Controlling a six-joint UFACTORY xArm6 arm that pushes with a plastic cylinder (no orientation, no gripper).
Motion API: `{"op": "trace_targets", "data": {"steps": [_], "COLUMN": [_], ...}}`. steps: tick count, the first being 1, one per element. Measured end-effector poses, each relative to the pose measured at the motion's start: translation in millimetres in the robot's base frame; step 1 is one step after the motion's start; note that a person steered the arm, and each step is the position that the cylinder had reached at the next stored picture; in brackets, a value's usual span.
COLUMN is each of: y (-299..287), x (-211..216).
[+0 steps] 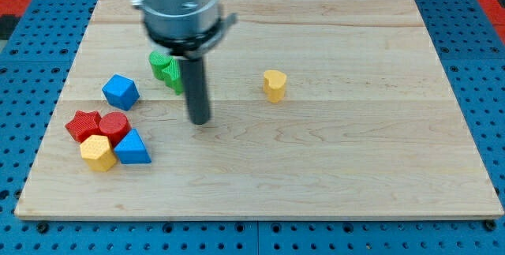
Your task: Push the blue cube towards the green circle
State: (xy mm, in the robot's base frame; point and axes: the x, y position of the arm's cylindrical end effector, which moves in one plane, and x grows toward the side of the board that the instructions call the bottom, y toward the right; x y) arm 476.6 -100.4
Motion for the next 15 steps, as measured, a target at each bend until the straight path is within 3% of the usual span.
{"op": "trace_targets", "data": {"steps": [1,5,6,8,10,11,12,15], "y": [-58.5,-151.4,-151.1,-93.9,-5.0,2.3,-51.6,-29.6], "x": [-11.4,-47.1,-55.0,-61.9,42.8,75.9,116.5,68.9]}}
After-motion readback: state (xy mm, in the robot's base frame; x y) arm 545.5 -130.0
